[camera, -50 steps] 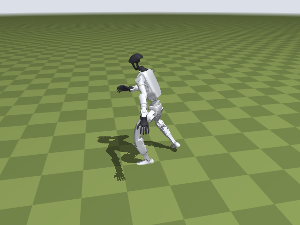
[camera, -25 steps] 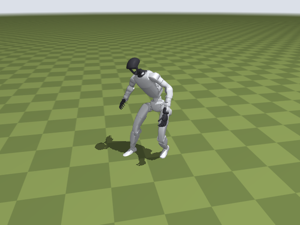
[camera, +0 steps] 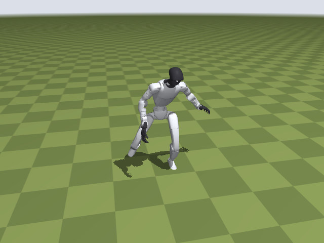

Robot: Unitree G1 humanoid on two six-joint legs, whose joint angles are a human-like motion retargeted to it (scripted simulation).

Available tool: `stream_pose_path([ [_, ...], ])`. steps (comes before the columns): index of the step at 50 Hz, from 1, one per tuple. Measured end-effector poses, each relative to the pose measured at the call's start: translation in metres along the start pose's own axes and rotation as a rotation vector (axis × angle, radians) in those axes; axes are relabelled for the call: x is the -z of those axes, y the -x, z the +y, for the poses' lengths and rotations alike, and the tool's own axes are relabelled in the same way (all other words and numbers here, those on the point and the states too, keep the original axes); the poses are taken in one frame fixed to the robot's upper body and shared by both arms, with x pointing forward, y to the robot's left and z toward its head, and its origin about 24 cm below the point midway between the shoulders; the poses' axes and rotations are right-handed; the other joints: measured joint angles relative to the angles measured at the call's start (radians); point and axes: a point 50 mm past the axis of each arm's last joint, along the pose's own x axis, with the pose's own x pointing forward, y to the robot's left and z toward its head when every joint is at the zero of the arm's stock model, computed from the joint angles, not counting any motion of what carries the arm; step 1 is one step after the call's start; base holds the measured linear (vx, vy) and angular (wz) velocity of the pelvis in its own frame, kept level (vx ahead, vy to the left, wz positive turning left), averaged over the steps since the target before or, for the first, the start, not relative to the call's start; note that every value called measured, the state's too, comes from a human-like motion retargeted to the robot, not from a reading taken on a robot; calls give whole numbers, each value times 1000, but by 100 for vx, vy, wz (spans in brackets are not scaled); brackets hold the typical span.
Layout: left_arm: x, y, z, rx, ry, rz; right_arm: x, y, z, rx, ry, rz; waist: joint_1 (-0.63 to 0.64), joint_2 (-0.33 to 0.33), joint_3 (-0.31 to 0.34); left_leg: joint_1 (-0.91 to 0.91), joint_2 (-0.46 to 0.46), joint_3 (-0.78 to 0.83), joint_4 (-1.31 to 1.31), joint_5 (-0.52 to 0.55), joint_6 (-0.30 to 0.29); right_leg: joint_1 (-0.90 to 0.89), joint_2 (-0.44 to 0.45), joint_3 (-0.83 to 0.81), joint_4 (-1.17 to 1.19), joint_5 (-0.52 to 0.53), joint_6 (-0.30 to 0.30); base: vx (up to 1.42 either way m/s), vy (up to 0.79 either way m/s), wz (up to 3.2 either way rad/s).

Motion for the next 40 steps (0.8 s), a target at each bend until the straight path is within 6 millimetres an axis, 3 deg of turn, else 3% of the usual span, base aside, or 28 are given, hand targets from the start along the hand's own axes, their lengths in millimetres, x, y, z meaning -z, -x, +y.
stream_pose_path([
  [2, -32, 9, -20, 18, 31, -66, 39, 18, -20, 96, 92, 117, -3, 23, 0, 27, 4, -35, 44, -35, -2, -31, 13, -57, 102, -69, -25, 78, 13, 137],
  [5, -61, 41, -74, 179, 117, -117, 80, 43, -50, 229, 227, 271, -70, 58, 0, 136, -15, -71, -35, -40, 22, -116, 37, -140, 131, -137, -52, 82, 11, 96],
  [8, -69, 85, -130, 414, 97, -220, 99, 57, -79, 320, 254, 383, -185, 105, 0, 320, -9, -78, -232, 16, 14, -180, 126, -196, -50, -123, -12, 87, 8, 43],
  [10, -78, 122, -160, 564, 12, -387, 96, 58, -98, 313, 293, 396, -288, 144, 0, 357, 20, -84, -216, 26, -8, -247, 175, -235, -166, -96, 35, 94, 5, 50],
  [12, -94, 167, -183, 708, -72, -611, 82, 53, -121, 305, 308, 401, -373, 181, 0, 450, 15, -93, -320, 86, -29, -263, 253, -224, -439, 3, 109, 96, 3, 41],
  [15, -114, 232, -198, 877, -96, -921, 48, 46, -159, 287, 340, 367, -518, 235, 0, 545, -9, -124, -351, 157, -24, -270, 328, -82, -699, 290, 181, 101, 1, 60],
  [18, -130, 281, -197, 1040, -12, -1086, -1, 38, -196, 352, 387, 281, -606, 341, 0, 515, 24, -126, -156, 186, 18, -280, 320, -70, -491, 163, 102, 102, 1, 38],
  [20, -131, 296, -195, 1112, 58, -1103, -40, 35, -221, 514, 424, 191, -640, 411, 0, 447, 37, -114, 51, 179, 56, -280, 300, -81, -355, 49, 58, 99, 3, 2],
  [23, -107, 272, -195, 1054, 115, -963, -95, 24, -233, 898, 369, 53, -603, 474, 0, 371, 35, -27, 249, 135, 78, -247, 312, -40, -288, -27, 22, 96, 9, -97],
  [25, -71, 237, -193, 958, 92, -801, -124, 12, -217, 1095, 189, -11, -562, 475, 0, 319, 49, 57, 337, 119, 65, -223, 300, -2, -238, -46, 22, 96, 15, -118],
  [27, -30, 199, -188, 871, 43, -588, -142, -12, -176, 1050, -32, -22, -523, 459, 0, 260, 55, 100, 327, 107, 71, -153, 295, 35, -306, -14, 22, 92, 21, -85],
  [30, 29, 147, -170, 766, -92, -306, -151, -47, -97, 624, -177, -69, -454, 403, 0, 161, 68, 105, 249, 125, 67, -29, 257, 65, -405, 48, 16, 90, 25, -36],
  [33, 68, 99, -139, 608, -289, -129, -145, -56, -23, 172, 160, -186, -367, 307, -3, 106, 57, 64, 25, 161, 57, 81, 181, 77, -450, 128, 34, 91, 26, 1],
  [35, 78, 67, -105, 453, -376, -37, -145, -49, 22, 9, 430, -302, -294, 220, -9, 94, 59, 41, -196, 178, 59, 119, 122, 91, -417, 147, 58, 94, 24, -10],
  [37, 74, 37, -62, 282, -361, 51, -146, -38, 66, -106, 538, -404, -209, 148, -5, 145, 74, -29, -488, 305, 3, 159, 107, 104, -378, 125, 49, 96, 22, -46],
  [38, 68, 24, -40, 201, -328, 75, -145, -31, 85, -168, 510, -438, -161, 120, -5, 150, 83, -84, -525, 366, -39, 173, 107, 106, -339, 91, 28, 99, 20, -49],
  [40, 40, 3, -3, 66, -211, 64, -142, -16, 120, -301, 342, -452, -76, 53, 0, 121, 63, -140, -393, 348, -102, 194, 81, 101, -250, 15, -28, 100, 20, -14],
])
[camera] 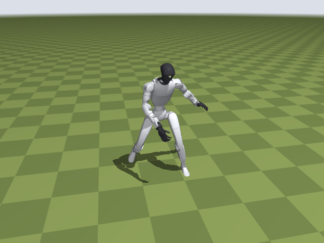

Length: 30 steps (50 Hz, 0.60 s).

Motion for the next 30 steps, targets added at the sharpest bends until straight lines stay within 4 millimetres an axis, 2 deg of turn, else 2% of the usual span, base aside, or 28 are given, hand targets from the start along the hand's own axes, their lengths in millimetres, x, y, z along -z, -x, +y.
stream_pose_path([
  [2, -38, -6, 30, -73, 153, -80, 0, 7, 26, -45, -215, 8, 63, -57, 0, -44, -24, 4, 179, -114, -14, 7, 13, 17, 94, -80, -27, 98, 16, 57],
  [5, -111, 4, 58, -115, 384, -258, 26, 25, 48, -28, -359, 113, 139, -115, 0, -77, -43, -30, 299, -217, 43, -35, 112, 9, 230, -203, -21, 89, 4, 80],
  [7, -150, 21, 47, -74, 503, -324, 62, 42, 49, 38, -303, 248, 164, -113, 0, -49, -28, -45, 279, -229, 91, -92, 113, -118, 293, -243, -56, 81, -3, 41],
  [8, -165, 31, 34, -38, 545, -348, 82, 53, 46, 72, -264, 322, 165, -105, 0, -24, -19, -48, 251, -226, 104, -125, 117, -171, 310, -245, -62, 79, -5, 27],
  [10, -181, 51, -1, 65, 579, -364, 121, 77, 34, 156, -217, 474, 142, -76, 0, 44, 4, -40, 173, -201, 126, -209, 143, -229, 313, -228, -61, 78, -4, 19],
  [13, -184, 87, -70, 280, 478, -423, 164, 110, -6, 318, -176, 660, 59, 12, 0, 132, 63, -12, 99, -156, 129, -376, 180, -259, 240, -197, -45, 76, -3, -23],
  [16, -182, 133, -124, 485, 289, -615, 184, 130, -63, 503, -117, 765, -49, 118, 0, 216, 122, 17, 59, -141, 111, -527, 228, -217, 37, -98, 2, 79, -1, -53],
  [18, -181, 168, -148, 616, 210, -774, 188, 142, -108, 631, -59, 803, -148, 195, 0, 249, 145, 19, 98, -178, 108, -576, 251, -159, -184, 31, 51, 90, 3, 9],
  [20, -176, 203, -166, 773, 207, -891, 186, 158, -157, 757, 2, 847, -271, 266, 0, 267, 143, -5, 188, -246, 125, -568, 256, -56, -365, 215, 120, 100, 2, 77],
  [22, -169, 228, -176, 934, 274, -915, 178, 173, -201, 903, 33, 886, -359, 334, 0, 264, 164, -7, 327, -297, 159, -573, 248, -37, -249, 183, 125, 105, -2, 54],
  [23, -165, 235, -178, 1001, 312, -901, 172, 180, -220, 982, 39, 905, -386, 363, 0, 258, 180, 4, 408, -305, 175, -582, 240, -50, -145, 111, 114, 103, -3, 6],
  [25, -153, 241, -183, 1089, 371, -839, 155, 190, -254, 1145, 58, 931, -416, 412, 0, 234, 188, 26, 572, -293, 193, -590, 230, -50, 10, -9, 98, 97, 0, -36],
  [27, -133, 231, -187, 1085, 381, -749, 134, 182, -272, 1253, 73, 904, -412, 447, 0, 194, 131, 33, 693, -286, 167, -575, 236, -23, 58, -67, 71, 88, 9, -84],
  [28, -120, 222, -189, 1061, 369, -699, 125, 172, -275, 1265, 60, 871, -405, 456, 0, 170, 101, 47, 732, -284, 150, -557, 236, -13, 58, -81, 56, 84, 15, -84],
  [30, -92, 199, -191, 999, 322, -585, 114, 146, -268, 1196, -20, 778, -390, 457, 0, 111, 93, 124, 778, -272, 159, -498, 218, -5, 23, -89, 34, 81, 19, -51],
])
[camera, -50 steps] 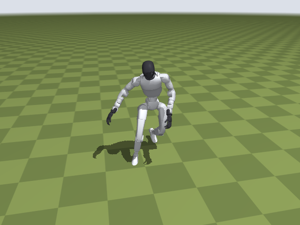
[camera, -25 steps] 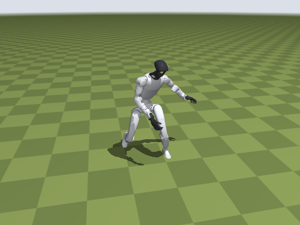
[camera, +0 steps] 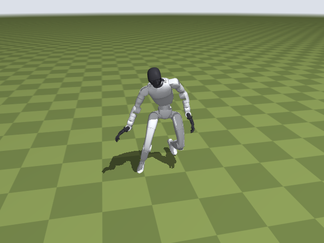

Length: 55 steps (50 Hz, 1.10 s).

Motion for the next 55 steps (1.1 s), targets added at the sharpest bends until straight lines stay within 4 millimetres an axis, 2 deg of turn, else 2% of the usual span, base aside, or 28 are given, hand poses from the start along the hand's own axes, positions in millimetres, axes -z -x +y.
stream_pose_path([
  [3, 42, 12, 39, -140, -53, 175, -5, 23, 44, -287, -25, -92, 45, -38, 0, -85, 16, 100, -43, 18, 23, 146, -47, -7, -127, 42, -6, 77, 22, -2],
  [5, 59, 21, 68, -246, -138, 258, 2, 43, 71, -450, 95, -200, 95, -79, 0, -142, -18, 97, -146, 45, 3, 246, -84, -16, -218, 96, 7, 74, 25, 14],
  [7, 64, 27, 100, -355, -264, 310, 10, 67, 94, -566, 289, -346, 155, -139, 0, -184, -63, 78, -321, 76, -9, 328, -133, -32, -284, 147, 39, 72, 26, 22],
  [9, 59, 32, 136, -469, -374, 348, 17, 93, 115, -658, 435, -483, 225, -212, -1, -194, -94, 72, -563, 119, -9, 393, -186, -50, -321, 168, 82, 73, 25, 8],
  [10, 53, 35, 154, -527, -413, 366, 20, 108, 125, -699, 477, -543, 268, -248, -2, -189, -101, 69, -700, 162, -14, 420, -208, -60, -330, 167, 103, 76, 22, -32],
  [11, 45, 38, 173, -590, -424, 384, 22, 123, 135, -750, 482, -582, 321, -274, -2, -179, -103, 30, -792, 264, -39, 443, -215, -70, -319, 144, 103, 78, 21, -55],
  [12, 36, 41, 191, -657, -423, 398, 23, 139, 143, -803, 477, -618, 373, -300, -1, -173, -107, -7, -842, 342, -63, 463, -224, -81, -302, 115, 99, 81, 21, -72],
  [13, 26, 45, 207, -729, -402, 404, 23, 154, 151, -861, 459, -643, 422, -326, 0, -178, -115, -41, -809, 371, -84, 478, -238, -93, -272, 75, 84, 82, 21, -61],
  [15, 0, 52, 235, -885, -336, 386, 20, 184, 163, -967, 404, -690, 500, -382, 0, -194, -122, -36, -657, 276, -103, 490, -274, -113, -177, -12, 45, 81, 21, -34],
  [17, -34, 57, 256, -1045, -260, 321, 14, 215, 172, -1038, 330, -743, 542, -434, 0, -210, -115, -22, -529, 156, -96, 460, -264, -97, -32, -82, 12, 74, 16, 16],
  [20, -83, 55, 266, -1195, -132, 177, 11, 247, 177, -1069, 219, -791, 533, -503, 0, -222, -116, -44, -461, 71, -64, 385, -224, -145, 159, -150, -19, 64, 8, 59],
  [22, -104, 40, 252, -1177, -42, 96, 26, 248, 173, -1043, 192, -754, 489, -525, 0, -197, -115, -60, -486, 57, -59, 349, -243, -262, 224, -182, -57, 61, 6, 65],
  [24, -106, 16, 221, -1059, 26, 59, 53, 229, 164, -979, 247, -676, 422, -519, 0, -140, -121, -68, -538, 67, -59, 314, -239, -315, 229, -179, -62, 63, 9, 66],
  [25, -102, 2, 199, -977, 51, 52, 69, 213, 157, -933, 299, -632, 381, -507, 0, -101, -124, -70, -572, 78, -59, 295, -228, -319, 215, -167, -55, 65, 10, 55],
  [27, -85, -23, 142, -764, 34, 31, 99, 173, 134, -822, 417, -527, 287, -453, 0, -2, -113, -69, -662, 103, -67, 256, -181, -290, 133, -132, -31, 66, 11, 30],
  [28, -78, -31, 111, -641, -8, 5, 110, 153, 121, -771, 452, -461, 237, -422, 0, 49, -102, -68, -713, 115, -74, 236, -151, -269, 74, -111, -16, 67, 10, 2],
  [30, -74, -39, 50, -380, -159, -87, 122, 115, 95, -667, 411, -295, 140, -362, 0, 140, -79, -58, -807, 141, -78, 192, -88, -217, -70, -52, 22, 67, 8, -22],
  [33, -79, -39, -13, -62, -334, -205, 120, 64, 57, -529, 165, -47, 0, -295, 0, 230, -67, -34, -870, 159, -76, 149, -20, -139, -352, 82, 97, 71, 5, -31],
  [35, -73, -36, -45, 105, -297, -194, 110, 33, 28, -437, 15, 64, -100, -261, 0, 264, -81, -41, -841, 143, -74, 154, 7, -51, -534, 244, 162, 78, 2, 10],
  [37, -59, -32, -59, 187, -185, -132, 93, 9, 1, -326, -70, 108, -192, -231, 0, 246, -92, -66, -709, 113, -56, 165, 18, 48, -563, 355, 198, 80, -2, 19],
  [39, -40, -27, -53, 170, -69, -57, 66, -8, -21, -198, -115, 96, -246, -181, 0, 171, -73, -76, -494, 108, -31, 139, 31, 64, -444, 267, 156, 78, -4, -37],
  [41, -12, -20, -30, 75, 22, 30, 35, -15, -30, -92, -155, 53, -259, -137, 0, 77, -50, -61, -264, 130, -6, 90, 48, 76, -304, 152, 86, 74, -1, -97],
  [43, 22, -8, 1, -54, 55, 136, 4, -13, -26, -48, -207, 6, -241, -105, 0, -8, -40, -34, -77, 123, 0, 49, 64, 108, -198, 77, 39, 71, 4, -121],
  [45, 60, 12, 35, -185, 7, 263, -15, -5, -10, -72, -255, -20, -202, -90, 0, -79, -40, -11, 43, 89, -3, 45, 69, 142, -133, 27, 25, 71, 10, -94],
  [47, 93, 37, 69, -309, -104, 392, -17, 8, 16, -148, -249, -28, -152, -95, 0, -135, -29, 15, 83, 66, 6, 93, 54, 157, -124, 2, 24, 71, 14, -41],
  [50, 123, 70, 114, -493, -268, 554, 3, 35, 58, -320, -73, -97, -50, -119, 0, -191, -12, 46, 6, 59, 5, 224, 9, 143, -192, 4, 33, 70, 18, 3],
  [52, 124, 83, 144, -633, -298, 595, 17, 60, 86, -445, 102, -210, 35, -155, 0, -198, -30, 44, -153, 72, -11, 319, -35, 115, -254, 28, 52, 70, 21, 27],
  [55, 108, 93, 189, -819, -239, 624, 29, 107, 123, -658, 361, -438, 166, -233, 0, -140, -58, 57, -555, 152, -14, 442, -112, 65, -305, 68, 83, 72, 22, 43],
])
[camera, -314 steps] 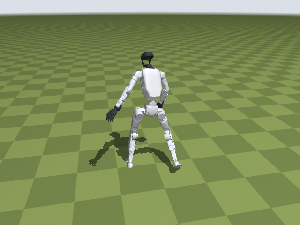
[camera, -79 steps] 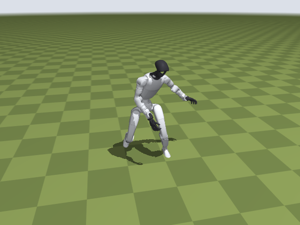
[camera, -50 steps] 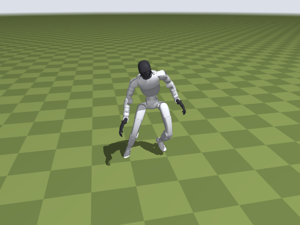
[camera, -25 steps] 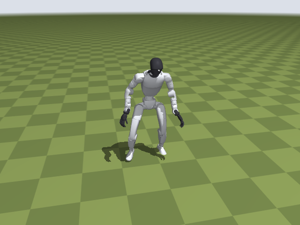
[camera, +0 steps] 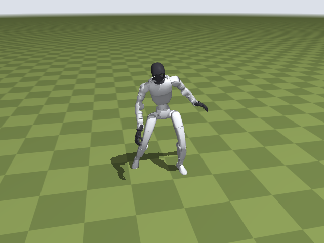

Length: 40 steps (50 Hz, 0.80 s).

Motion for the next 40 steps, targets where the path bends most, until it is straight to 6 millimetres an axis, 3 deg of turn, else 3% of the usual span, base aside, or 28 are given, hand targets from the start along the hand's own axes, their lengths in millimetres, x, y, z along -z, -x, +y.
stream_pose_path([
  [2, -17, -13, 36, -96, 99, 41, -20, 14, 33, -129, 92, -143, 98, -47, -4, 55, -5, -22, -203, 140, -9, 58, -24, -32, 23, 1, -2, 76, 21, 36],
  [3, -28, -17, 55, -142, 155, 48, -31, 22, 48, -188, 109, -214, 147, -74, -5, 63, -15, -47, -194, 153, -11, 79, -38, -46, 51, -6, -8, 79, 20, 31],
  [6, -81, -22, 114, -269, 321, -37, -75, 54, 80, -326, 66, -443, 303, -167, -1, 81, -33, -57, -35, 0, -57, 93, -93, -80, 208, -40, -36, 80, 17, 16],
  [8, -125, -15, 150, -331, 412, -166, -109, 80, 90, -385, -3, -612, 391, -233, 0, 80, -27, -47, 53, -85, -71, 56, -116, -99, 353, -63, -81, 76, 10, 21],
  [10, -172, 1, 180, -375, 490, -327, -138, 106, 87, -400, -87, -770, 434, -308, 0, 49, -29, -63, 119, -133, -61, -4, -102, -111, 492, -104, -115, 70, 4, 84],
  [12, -211, 20, 189, -385, 555, -467, -147, 124, 79, -362, -149, -857, 421, -363, 0, 25, -40, -113, 134, -158, -58, -51, -68, -178, 586, -163, -127, 66, -3, 141],
  [13, -226, 29, 186, -372, 584, -518, -143, 129, 75, -334, -164, -868, 406, -380, 0, 23, -43, -140, 126, -163, -55, -70, -63, -239, 618, -189, -139, 65, -7, 146],
  [15, -249, 41, 158, -297, 626, -569, -120, 132, 68, -276, -153, -823, 367, -387, 0, 43, -44, -190, 84, -158, -44, -102, -60, -362, 650, -222, -162, 64, -9, 135],
  [17, -254, 44, 106, -164, 612, -542, -82, 126, 66, -265, -92, -698, 318, -368, 0, 99, -37, -215, 17, -136, -36, -162, -29, -390, 641, -217, -150, 64, -10, 97],
  [21, -226, 57, -14, 104, 307, -494, -6, 100, 54, -303, 46, -397, 195, -291, 0, 233, 8, -221, -79, -89, -38, -314, 30, -309, 544, -195, -121, 66, -9, 29],
  [25, -194, 104, -114, 353, -219, -710, 50, 69, 14, -327, 214, -149, 56, -180, 0, 296, 65, -237, 17, -76, -53, -406, 110, -193, 274, -128, -56, 72, -10, -17],
  [28, -187, 159, -160, 534, -381, -954, 73, 44, -28, -265, 297, 6, -76, -118, 0, 313, 71, -239, 178, -80, -38, -399, 158, -62, 28, 145, 18, 82, -10, -9],
  [30, -189, 201, -176, 637, -364, -1109, 79, 27, -60, -140, 276, 103, -163, -59, 0, 304, 102, -232, 316, -74, -13, -414, 186, -26, 122, 146, 10, 87, -9, -22],
  [33, -207, 263, -177, 723, -254, -1371, 67, 2, -110, 230, 62, 229, -284, 39, 0, 225, 162, -210, 540, 12, 44, -456, 195, -50, 339, -20, -24, 80, -4, -41],
  [35, -223, 300, -162, 738, -207, -1577, 47, -7, -139, 527, -199, 287, -327, 102, 0, 163, 192, -171, 653, 95, 88, -479, 210, -43, 414, -81, -71, 70, 5, -82],
  [37, -238, 329, -140, 758, -152, -1757, 22, -11, -160, 748, -531, 296, -315, 163, 0, 112, 142, -136, 722, 58, 76, -497, 220, -6, 446, -115, -97, 67, 16, -110],
  [40, -245, 346, -109, 891, 2, -1827, -8, -17, -163, 777, -942, 245, -253, 229, 0, 40, 107, -21, 758, -55, 59, -483, 205, 51, 439, -141, -110, 65, 22, -78],
])
